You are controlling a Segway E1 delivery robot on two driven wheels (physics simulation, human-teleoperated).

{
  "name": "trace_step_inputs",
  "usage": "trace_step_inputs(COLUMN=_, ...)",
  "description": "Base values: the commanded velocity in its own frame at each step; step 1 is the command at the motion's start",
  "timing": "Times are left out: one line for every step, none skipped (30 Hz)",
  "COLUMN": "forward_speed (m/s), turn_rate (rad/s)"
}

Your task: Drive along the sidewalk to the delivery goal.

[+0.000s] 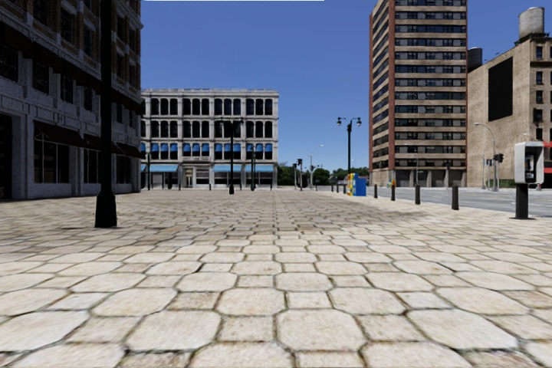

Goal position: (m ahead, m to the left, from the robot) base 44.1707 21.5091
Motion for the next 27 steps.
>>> trace_step_inputs(forward_speed=2.0, turn_rate=0.0)
trace_step_inputs(forward_speed=2.0, turn_rate=0.0)
trace_step_inputs(forward_speed=2.0, turn_rate=0.0)
trace_step_inputs(forward_speed=2.0, turn_rate=0.0)
trace_step_inputs(forward_speed=2.0, turn_rate=0.0)
trace_step_inputs(forward_speed=2.0, turn_rate=0.0)
trace_step_inputs(forward_speed=2.0, turn_rate=0.0)
trace_step_inputs(forward_speed=2.0, turn_rate=0.0)
trace_step_inputs(forward_speed=2.0, turn_rate=0.0)
trace_step_inputs(forward_speed=2.0, turn_rate=0.0)
trace_step_inputs(forward_speed=2.0, turn_rate=0.0)
trace_step_inputs(forward_speed=2.0, turn_rate=0.0)
trace_step_inputs(forward_speed=2.0, turn_rate=0.0)
trace_step_inputs(forward_speed=2.0, turn_rate=0.0)
trace_step_inputs(forward_speed=2.0, turn_rate=0.0)
trace_step_inputs(forward_speed=2.0, turn_rate=0.0)
trace_step_inputs(forward_speed=2.0, turn_rate=0.0)
trace_step_inputs(forward_speed=2.0, turn_rate=0.0)
trace_step_inputs(forward_speed=2.0, turn_rate=0.0)
trace_step_inputs(forward_speed=2.0, turn_rate=0.0)
trace_step_inputs(forward_speed=2.0, turn_rate=0.0)
trace_step_inputs(forward_speed=2.0, turn_rate=0.0)
trace_step_inputs(forward_speed=2.0, turn_rate=0.0)
trace_step_inputs(forward_speed=2.0, turn_rate=0.0)
trace_step_inputs(forward_speed=2.0, turn_rate=0.0)
trace_step_inputs(forward_speed=2.0, turn_rate=0.0)
trace_step_inputs(forward_speed=2.0, turn_rate=0.0)
